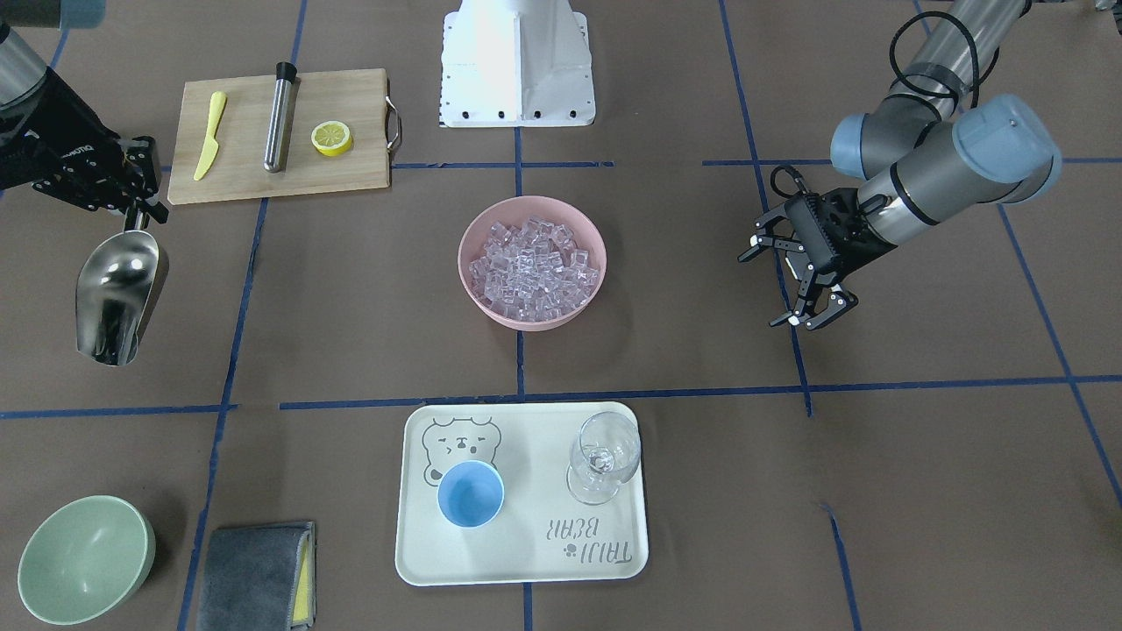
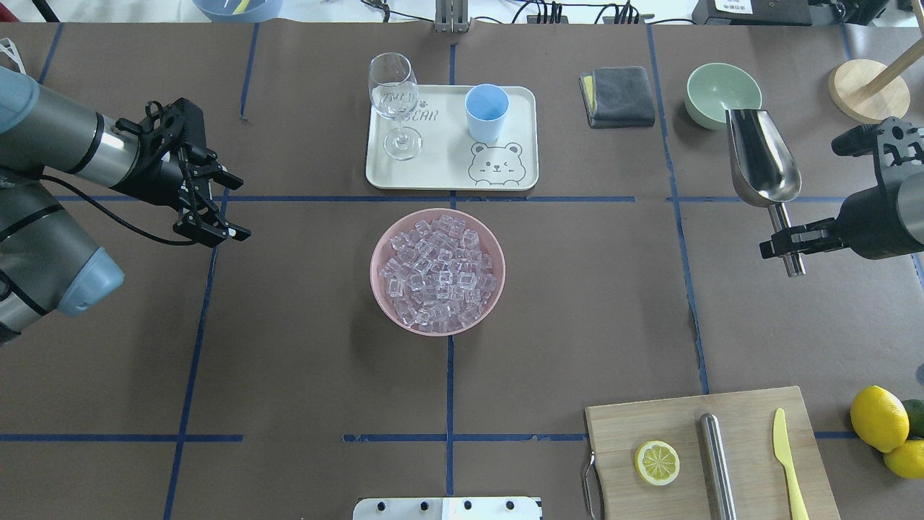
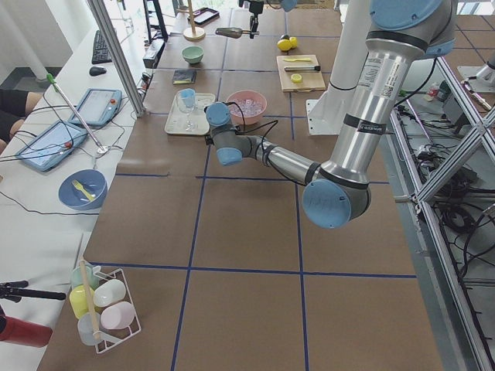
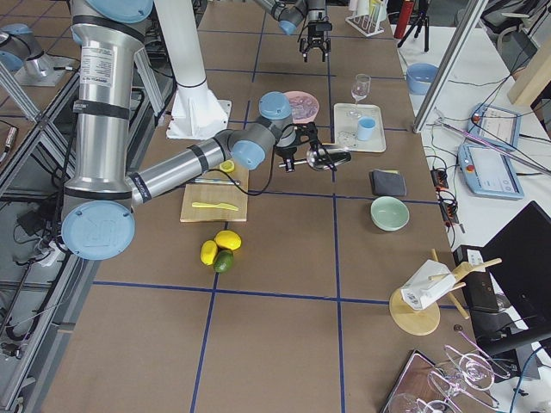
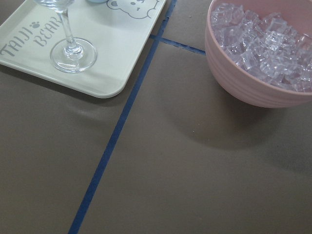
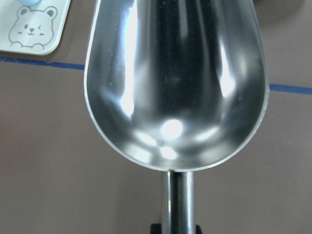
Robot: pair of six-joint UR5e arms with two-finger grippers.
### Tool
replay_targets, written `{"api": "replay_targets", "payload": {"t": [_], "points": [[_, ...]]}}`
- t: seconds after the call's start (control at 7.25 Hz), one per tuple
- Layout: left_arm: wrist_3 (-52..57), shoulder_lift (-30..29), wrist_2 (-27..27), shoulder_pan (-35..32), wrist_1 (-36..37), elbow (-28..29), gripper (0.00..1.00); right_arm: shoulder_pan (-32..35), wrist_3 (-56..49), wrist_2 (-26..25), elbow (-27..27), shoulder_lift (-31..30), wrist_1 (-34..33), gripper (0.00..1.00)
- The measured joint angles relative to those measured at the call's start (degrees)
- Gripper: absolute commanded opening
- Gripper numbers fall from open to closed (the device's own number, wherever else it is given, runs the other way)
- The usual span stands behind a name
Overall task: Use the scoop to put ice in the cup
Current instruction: 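Lift the metal scoop with the right gripper and carry it toward the bowl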
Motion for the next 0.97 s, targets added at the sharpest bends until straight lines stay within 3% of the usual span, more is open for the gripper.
{"api": "replay_targets", "payload": {"t": [0.41, 0.69, 0.97], "points": [[0.0, -0.1, 0.0, 0.1, 0.0, 0.2, 1.00, -5.3, -8.7, -11.9, 1.6, 3.2, -3.8, 0.00], [0.1, -0.1, 0.0, 0.1, 0.0, 0.3, 1.00, -8.0, -16.1, -17.2, 4.0, 10.3, -18.0, 0.00], [0.1, -0.1, 0.0, 0.1, 0.0, 0.4, 1.00, -7.6, -33.2, -18.4, 4.7, 21.5, -37.8, 0.00]]}}
